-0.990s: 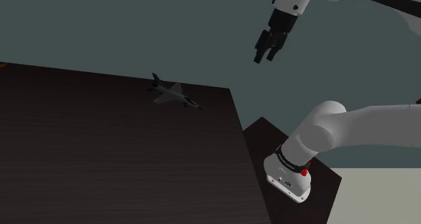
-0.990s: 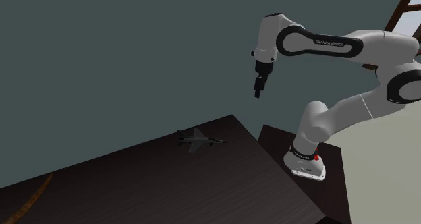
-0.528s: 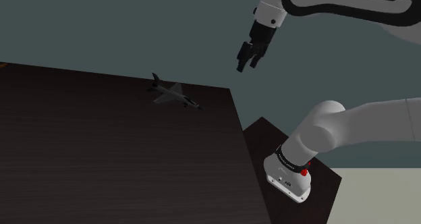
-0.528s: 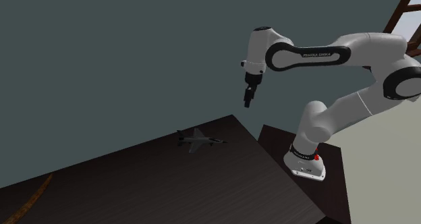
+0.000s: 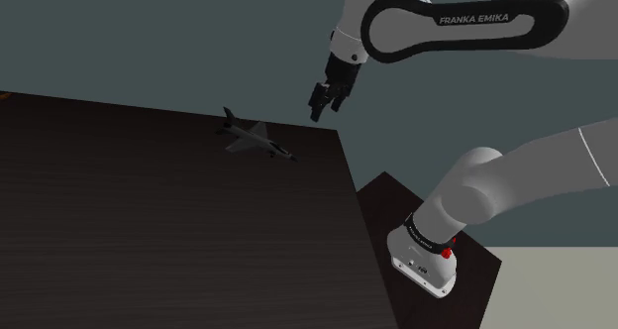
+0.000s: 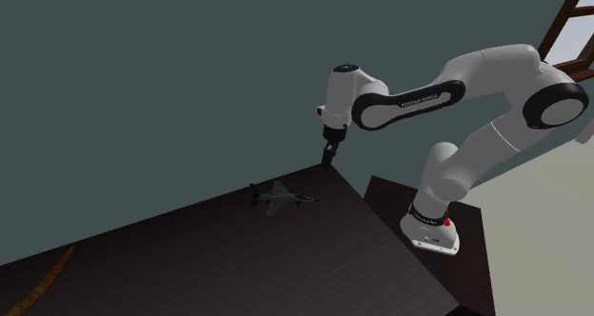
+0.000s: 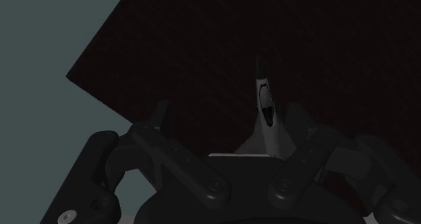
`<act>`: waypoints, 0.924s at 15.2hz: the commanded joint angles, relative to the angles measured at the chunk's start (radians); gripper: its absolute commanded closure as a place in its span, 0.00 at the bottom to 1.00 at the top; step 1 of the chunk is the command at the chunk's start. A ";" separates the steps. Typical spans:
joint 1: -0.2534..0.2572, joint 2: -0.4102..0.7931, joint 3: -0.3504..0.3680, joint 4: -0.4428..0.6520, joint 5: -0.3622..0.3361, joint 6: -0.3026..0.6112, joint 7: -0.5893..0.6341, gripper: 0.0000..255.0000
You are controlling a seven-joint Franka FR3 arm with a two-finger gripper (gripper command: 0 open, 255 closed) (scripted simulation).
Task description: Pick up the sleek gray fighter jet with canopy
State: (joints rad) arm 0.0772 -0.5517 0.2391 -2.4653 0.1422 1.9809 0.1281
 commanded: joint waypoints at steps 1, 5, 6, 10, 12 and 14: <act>0.003 0.069 0.035 -0.001 -0.010 0.087 0.017 0.00; -0.002 0.207 0.100 0.026 -0.056 0.221 0.062 0.00; -0.005 0.244 0.116 0.036 -0.074 0.252 0.077 0.00; -0.019 0.399 0.177 0.092 -0.176 0.363 0.156 0.00; -0.022 0.463 0.195 0.120 -0.230 0.399 0.197 0.00; -0.022 0.481 0.196 0.109 -0.244 0.426 0.208 0.00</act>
State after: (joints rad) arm 0.0565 -0.0872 0.4324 -2.3540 -0.0889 2.3876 0.3274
